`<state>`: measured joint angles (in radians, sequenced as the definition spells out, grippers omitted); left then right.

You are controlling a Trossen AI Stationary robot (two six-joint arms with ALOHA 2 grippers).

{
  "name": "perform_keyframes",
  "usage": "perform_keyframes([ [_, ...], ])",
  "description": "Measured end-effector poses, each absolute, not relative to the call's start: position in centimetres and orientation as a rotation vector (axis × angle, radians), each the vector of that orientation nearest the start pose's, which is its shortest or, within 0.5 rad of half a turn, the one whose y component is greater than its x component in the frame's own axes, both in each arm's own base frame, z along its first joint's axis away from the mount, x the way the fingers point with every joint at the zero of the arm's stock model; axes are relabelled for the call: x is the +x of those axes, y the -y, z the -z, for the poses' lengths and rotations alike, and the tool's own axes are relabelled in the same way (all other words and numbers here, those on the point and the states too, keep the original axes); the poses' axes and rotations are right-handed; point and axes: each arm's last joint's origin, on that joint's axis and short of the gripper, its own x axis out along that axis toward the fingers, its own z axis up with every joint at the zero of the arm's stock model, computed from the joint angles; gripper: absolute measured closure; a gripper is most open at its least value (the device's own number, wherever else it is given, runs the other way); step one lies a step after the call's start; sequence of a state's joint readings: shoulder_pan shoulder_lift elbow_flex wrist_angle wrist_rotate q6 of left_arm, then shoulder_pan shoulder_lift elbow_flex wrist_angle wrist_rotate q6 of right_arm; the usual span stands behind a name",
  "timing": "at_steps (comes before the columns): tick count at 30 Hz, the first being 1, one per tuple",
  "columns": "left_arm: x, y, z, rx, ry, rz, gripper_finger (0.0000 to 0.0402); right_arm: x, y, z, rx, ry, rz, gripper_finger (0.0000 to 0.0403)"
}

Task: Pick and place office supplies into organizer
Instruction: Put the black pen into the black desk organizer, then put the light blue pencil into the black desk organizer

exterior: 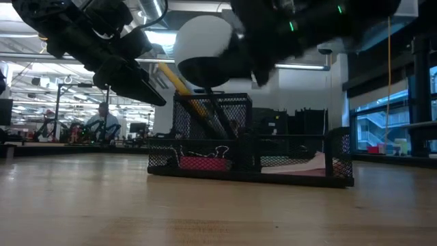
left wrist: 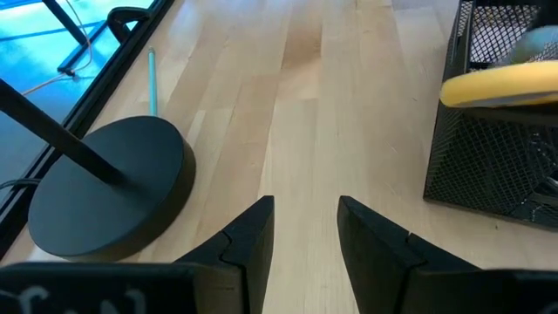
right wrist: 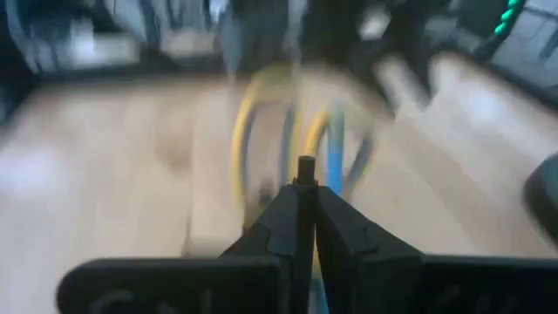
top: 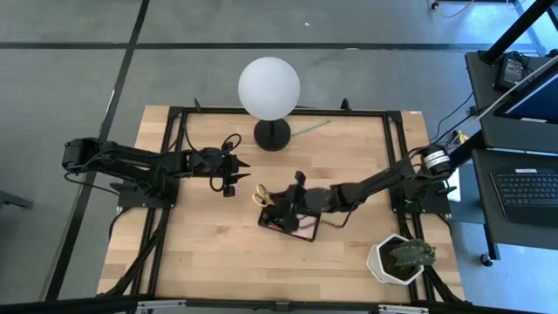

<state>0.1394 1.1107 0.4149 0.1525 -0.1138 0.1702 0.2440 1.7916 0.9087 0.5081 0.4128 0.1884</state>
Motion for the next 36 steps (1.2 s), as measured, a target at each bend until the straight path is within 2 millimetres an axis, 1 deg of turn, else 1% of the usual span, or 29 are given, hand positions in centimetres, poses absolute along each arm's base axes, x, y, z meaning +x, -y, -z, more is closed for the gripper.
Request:
perform_keyframes([
  [1, 20.9, -3.3, -17.9, 0.158, -0.564, -0.2, 0.0279, 36.1, -7.7, -17.9, 0.081, -0.319, 0.205, 0.0377],
  [2, 20.9, -3.3, -17.9, 0.158, -0.564, -0.2, 0.0279, 36.1, -7.7, -17.9, 0.085, -0.322, 0.209, 0.0377],
  [4, 20.9, -3.3, -17.9, 0.158, -0.564, -0.2, 0.0279, 35.8, -7.6, -16.8, 0.064, -0.382, 0.217, 0.0377],
  [5, 20.9, -3.3, -17.9, 0.158, -0.564, -0.2, 0.0279, 35.8, -7.6, -16.7, 0.052, -0.389, 0.213, 0.0377],
  [8, 20.9, -3.3, -17.9, 0.158, -0.564, -0.2, 0.0279, 36.1, -7.7, -17.7, 0.06, -0.329, 0.205, 0.0377],
  [12, 20.9, -3.3, -17.9, 0.158, -0.564, -0.2, 0.0279, 35.9, -7.6, -17.1, 0.045, -0.37, 0.213, 0.0377],
  [16, 20.9, -3.3, -17.9, 0.158, -0.563, -0.2, 0.0279, 36.0, -7.6, -17.4, 0.047, -0.355, 0.213, 0.0377],
  [19, 20.9, -3.3, -17.9, 0.158, -0.564, -0.2, 0.0279, 36.0, -7.6, -17.3, 0.046, -0.36, 0.213, 0.0369],
  [23, 20.9, -3.3, -17.9, 0.158, -0.564, -0.2, 0.0279, 36.0, -7.6, -17.4, 0.05, -0.357, 0.215, 0.0341],
  [31, 20.9, -3.3, -17.9, 0.158, -0.564, -0.2, 0.0279, 35.9, -7.6, -17.6, 0.032, -0.356, 0.212, 0.026],
  [33, 20.9, -3.3, -17.9, 0.158, -0.564, -0.2, 0.0279, 35.7, -7.5, -18.3, 0.007, -0.345, 0.206, 0.0249],
  [36, 20.9, -3.3, -17.9, 0.157, -0.564, -0.2, 0.0279, 34.9, -7.3, -20.1, 0.001, -0.341, 0.203, 0.024],
])
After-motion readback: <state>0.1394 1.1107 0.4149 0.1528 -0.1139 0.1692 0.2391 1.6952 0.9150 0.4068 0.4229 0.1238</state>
